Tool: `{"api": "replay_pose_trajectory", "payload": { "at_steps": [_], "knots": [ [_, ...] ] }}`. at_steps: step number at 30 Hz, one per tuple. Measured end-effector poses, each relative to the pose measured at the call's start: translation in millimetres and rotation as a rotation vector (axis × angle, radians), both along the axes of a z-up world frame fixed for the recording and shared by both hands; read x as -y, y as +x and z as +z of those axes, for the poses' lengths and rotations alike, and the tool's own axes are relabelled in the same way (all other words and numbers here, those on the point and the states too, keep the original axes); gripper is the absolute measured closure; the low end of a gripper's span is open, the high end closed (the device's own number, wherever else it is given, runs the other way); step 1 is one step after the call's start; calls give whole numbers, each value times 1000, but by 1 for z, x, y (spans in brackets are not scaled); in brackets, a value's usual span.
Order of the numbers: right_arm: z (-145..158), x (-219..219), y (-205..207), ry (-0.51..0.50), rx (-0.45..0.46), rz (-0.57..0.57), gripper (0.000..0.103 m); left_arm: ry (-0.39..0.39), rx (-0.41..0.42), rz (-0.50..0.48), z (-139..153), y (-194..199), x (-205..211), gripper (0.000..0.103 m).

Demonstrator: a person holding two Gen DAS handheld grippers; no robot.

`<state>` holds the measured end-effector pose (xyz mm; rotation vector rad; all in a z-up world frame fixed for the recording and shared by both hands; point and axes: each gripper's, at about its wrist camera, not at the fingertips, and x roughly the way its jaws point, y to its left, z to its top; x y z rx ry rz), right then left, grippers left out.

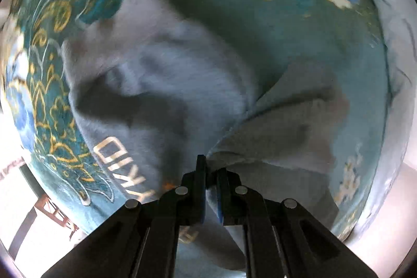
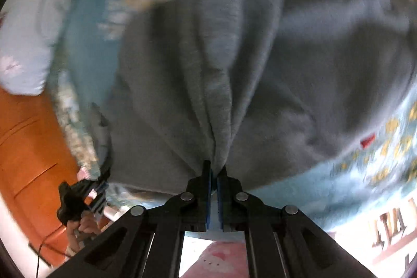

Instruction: Fold clothes

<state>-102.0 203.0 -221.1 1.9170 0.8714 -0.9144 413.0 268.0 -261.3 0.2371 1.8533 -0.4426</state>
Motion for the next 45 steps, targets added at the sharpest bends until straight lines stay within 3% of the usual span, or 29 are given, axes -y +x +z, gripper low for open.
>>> {"api": "replay_pose_trajectory", "payload": {
  "at_steps": [4, 6, 8, 10, 14, 18, 21, 24, 26, 27, 29, 31, 35, 40, 42, 45],
  "knots": [
    [20, 1, -13, -44, 4, -17, 94, -30, 25, -137, 15, -3, 15, 93],
    [41, 5, -25, -92, -6, -23, 83, -54, 65, -239, 32, -7, 27, 80],
    [57, 15, -41, -157, -35, -61, 57, -85, 131, -339, 50, -13, 37, 58],
    [69, 28, -59, -220, -85, -130, 45, -117, 226, -449, 65, -23, 51, 49],
    [55, 65, -75, -245, -129, -246, 41, -132, 329, -680, 66, -54, 86, 46],
    [30, 92, -78, -213, -192, -307, 40, -144, 380, -897, 63, -93, 91, 41],
    [19, 99, -87, -189, -248, -321, 42, -100, 404, -1030, 55, -118, 104, 41],
    [16, 95, -97, -194, -260, -332, 63, -66, 392, -1113, 49, -140, 110, 41],
    [18, 91, -104, -191, -278, -308, 85, -48, 401, -1145, 42, -147, 114, 41],
    [20, 89, -108, -192, -287, -293, 85, -38, 407, -1135, 41, -145, 115, 43],
    [24, 86, -113, -203, -287, -277, 88, -17, 421, -1064, 42, -132, 119, 82],
    [31, 82, -118, -219, -282, -265, 88, -34, 387, -925, 51, -107, 119, 93],
    [61, 80, -129, -284, -231, -286, 89, -143, 318, -638, 95, -46, 115, 97],
    [130, 65, -157, -489, -113, -341, 89, -358, 284, -334, 175, 36, 69, 97],
    [143, 43, -171, -530, -126, -340, 89, -366, 281, -262, 179, 57, 39, 97],
    [119, 2, -192, -447, -188, -350, 89, -259, 231, -205, 139, 66, -1, 97]
  ]
}}
